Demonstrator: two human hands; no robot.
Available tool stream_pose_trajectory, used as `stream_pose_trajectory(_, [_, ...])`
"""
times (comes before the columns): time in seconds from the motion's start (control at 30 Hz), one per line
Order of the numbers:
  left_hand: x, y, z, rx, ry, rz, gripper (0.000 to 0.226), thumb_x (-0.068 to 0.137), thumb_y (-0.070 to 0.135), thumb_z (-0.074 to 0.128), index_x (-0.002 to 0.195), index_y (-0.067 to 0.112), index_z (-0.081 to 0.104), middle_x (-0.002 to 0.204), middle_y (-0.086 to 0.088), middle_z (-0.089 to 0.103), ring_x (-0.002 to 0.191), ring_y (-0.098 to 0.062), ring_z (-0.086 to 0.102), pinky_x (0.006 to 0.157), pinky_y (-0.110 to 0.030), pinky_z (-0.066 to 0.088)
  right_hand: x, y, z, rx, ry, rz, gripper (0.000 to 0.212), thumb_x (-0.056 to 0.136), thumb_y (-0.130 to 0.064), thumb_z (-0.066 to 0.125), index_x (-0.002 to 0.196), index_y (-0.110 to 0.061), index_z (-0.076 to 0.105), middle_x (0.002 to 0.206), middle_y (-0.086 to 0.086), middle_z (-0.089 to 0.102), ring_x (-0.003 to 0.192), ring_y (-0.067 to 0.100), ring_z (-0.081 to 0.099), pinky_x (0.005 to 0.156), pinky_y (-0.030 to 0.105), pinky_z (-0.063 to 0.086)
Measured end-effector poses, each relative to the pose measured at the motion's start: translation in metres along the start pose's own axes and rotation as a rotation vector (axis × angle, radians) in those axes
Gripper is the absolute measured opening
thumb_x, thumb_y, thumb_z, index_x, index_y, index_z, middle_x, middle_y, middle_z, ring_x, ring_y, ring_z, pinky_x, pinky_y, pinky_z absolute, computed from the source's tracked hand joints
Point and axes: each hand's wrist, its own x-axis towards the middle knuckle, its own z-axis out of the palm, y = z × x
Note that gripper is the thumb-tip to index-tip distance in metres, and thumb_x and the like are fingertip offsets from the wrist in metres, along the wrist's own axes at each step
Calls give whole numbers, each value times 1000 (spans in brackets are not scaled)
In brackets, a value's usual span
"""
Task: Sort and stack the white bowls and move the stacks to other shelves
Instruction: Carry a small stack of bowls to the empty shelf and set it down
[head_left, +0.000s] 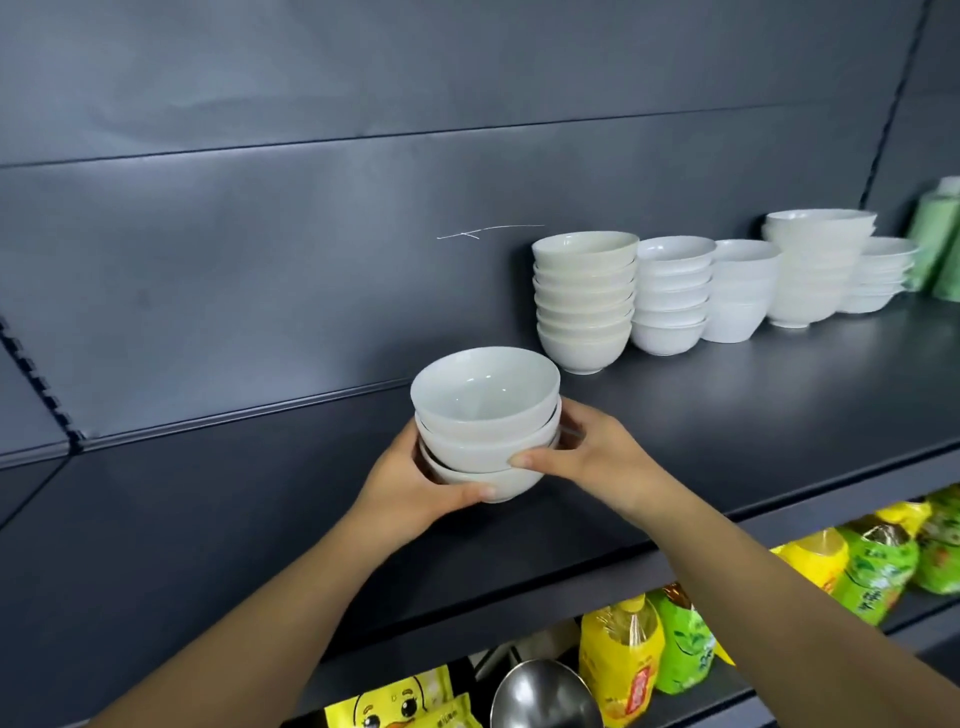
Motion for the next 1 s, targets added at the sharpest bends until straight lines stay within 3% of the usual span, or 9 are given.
stream_pose_trajectory(0.17, [16,-6,5,-15,-24,11,74,59,1,82,122,22,50,109,16,62,89,17,58,69,-3,45,12,10,-5,17,-10,4,61,66,-21,80,121,-27,55,115,-11,65,110,5,58,97,29,46])
stream_pose_trajectory(0.3, [34,-11,6,-37,-33,5,79,50,17,84,120,28,49,111,16,62,95,13,58,73,-5,47,26,18,-4,77,14,43,71,56,-40,79,120,-22,55,117,-7,65,111,9,59,99,32,46])
stream_pose_trajectory(0.4, [49,-17,11,-46,13,-11,87,44,28,83,123,29,48,112,17,62,101,7,58,80,-11,48,38,24,-2,155,21,124,64,63,-41,78,117,-14,58,116,-2,66,111,12,59,102,33,44])
stream_pose_trajectory(0.5, [70,-25,18,-42,79,-41,99,37,40,81,127,25,44,118,11,60,108,-5,57,91,-25,49,52,27,-1,245,55,222,33,79,-31,67,105,-11,63,105,-4,68,97,5,61,84,19,49])
stream_pose_trajectory(0.6, [90,-34,24,-57,139,-90,89,44,35,85,123,22,47,117,7,60,108,-11,58,93,-33,49,72,28,-1,328,89,286,17,85,-26,61,93,-11,63,91,-7,66,81,0,58,66,9,50])
stream_pose_trajectory(0.7, [112,-41,28,-65,174,-90,75,58,22,86,123,20,49,115,6,61,106,-12,58,88,-29,48,93,29,1,425,119,301,27,87,-24,59,104,-3,60,100,-1,65,87,1,58,81,14,46])
stream_pose_trajectory(0.77, [128,-46,29,-66,187,-89,76,57,23,86,124,19,49,117,6,62,107,-12,58,88,-28,49,107,33,0,473,139,303,29,88,-24,59,106,-1,60,107,4,64,93,5,58,89,19,41])
stream_pose_trajectory(1.0, [160,-51,35,-28,229,-81,77,60,25,84,127,20,46,119,7,59,108,-11,56,87,-25,46,143,44,-10,539,151,294,35,88,-23,59,112,2,56,117,7,61,112,14,54,99,23,38])
